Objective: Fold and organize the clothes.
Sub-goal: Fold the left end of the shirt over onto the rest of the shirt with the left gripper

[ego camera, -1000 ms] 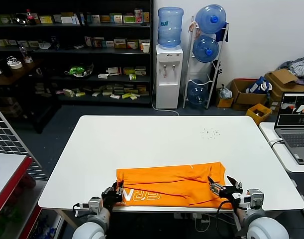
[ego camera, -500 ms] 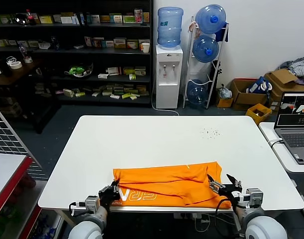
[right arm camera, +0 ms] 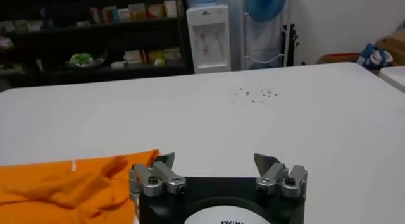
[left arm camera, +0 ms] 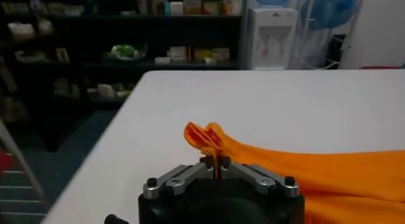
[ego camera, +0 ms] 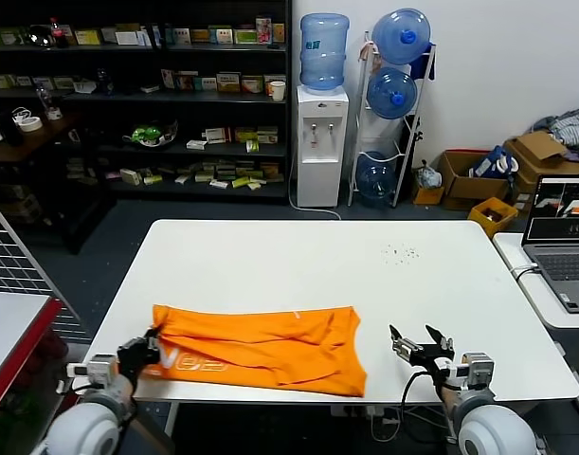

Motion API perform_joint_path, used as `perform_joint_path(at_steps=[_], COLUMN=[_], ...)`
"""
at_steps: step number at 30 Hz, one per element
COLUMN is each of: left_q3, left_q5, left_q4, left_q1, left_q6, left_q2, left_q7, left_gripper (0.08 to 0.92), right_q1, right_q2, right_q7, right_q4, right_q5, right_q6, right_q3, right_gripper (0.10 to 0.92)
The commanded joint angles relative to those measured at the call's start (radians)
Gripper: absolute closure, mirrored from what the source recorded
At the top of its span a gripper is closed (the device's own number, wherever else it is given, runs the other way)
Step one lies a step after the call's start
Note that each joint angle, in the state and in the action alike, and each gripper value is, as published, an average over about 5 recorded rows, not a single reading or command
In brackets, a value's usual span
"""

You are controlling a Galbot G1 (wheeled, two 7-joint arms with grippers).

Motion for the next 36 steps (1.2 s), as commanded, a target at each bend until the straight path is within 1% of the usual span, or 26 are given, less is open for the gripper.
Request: perform_joint_path(at_steps=[1,3,5,7,9,12,14,17,21,23,26,29,36], left_q3=[-0.177,-0.172,-0.161,-0.142,-0.105,-0.023,0.045,0.166,0.298,0.344,0.396,0.423,0.437], left_q5=[-0.068,-0.063,-0.057,-0.055,-0.067,-0.134,-0.218,-0.341,-0.436,-0.448,-0.433,-0.412,-0.383], left_q4=[0.164,0.200,0.199,0.153,0.072,-0.058,-0.123,-0.185,-0.242,-0.255,-0.242,-0.216,-0.171], left_q1=[0.014,-0.009,-0.018,-0.012,-0.006,-0.025,-0.062,-0.129,-0.197,-0.224,-0.267,-0.297,-0.329], left_q6=[-0.016,-0.017,-0.014,-0.005,0.015,0.069,0.120,0.170,0.190,0.198,0.203,0.203,0.201], left_q2=[0.257,0.270,0.266,0.242,0.204,0.115,0.035,-0.076,-0.175,-0.211,-0.251,-0.271,-0.299], left_q7=[0.015,0.016,0.012,0.005,-0.011,-0.060,-0.111,-0.208,-0.342,-0.380,-0.404,-0.409,-0.407], left_gripper=[0.888,0.888,0.888,0.888,0.888,0.888,0.888,0.888,0.888,0.888,0.888,0.888,0.888], right_q1=[0.016,0.015,0.013,0.009,0.003,-0.007,-0.016,-0.035,-0.057,-0.064,-0.069,-0.066,-0.054], right_q2=[0.010,0.014,0.017,0.021,0.026,0.036,0.045,0.057,0.076,0.086,0.099,0.109,0.116], right_q7=[-0.003,-0.003,-0.002,-0.002,-0.001,0.002,0.005,0.008,0.010,0.011,0.012,0.014,0.017], right_q4=[-0.009,-0.008,-0.009,-0.009,-0.010,-0.008,-0.005,0.002,0.004,0.003,0.001,-0.001,-0.009], right_q5=[-0.005,-0.008,-0.012,-0.016,-0.021,-0.031,-0.037,-0.047,-0.060,-0.066,-0.073,-0.077,-0.080], right_q6=[0.009,0.011,0.014,0.016,0.017,0.017,0.017,0.016,0.017,0.018,0.018,0.017,0.013], right_q3=[-0.007,-0.006,-0.004,-0.001,0.001,0.005,0.008,0.014,0.023,0.024,0.021,0.017,0.007], right_gripper=[0.203,0.203,0.203,0.203,0.203,0.203,0.203,0.203,0.203,0.203,0.203,0.203,0.203])
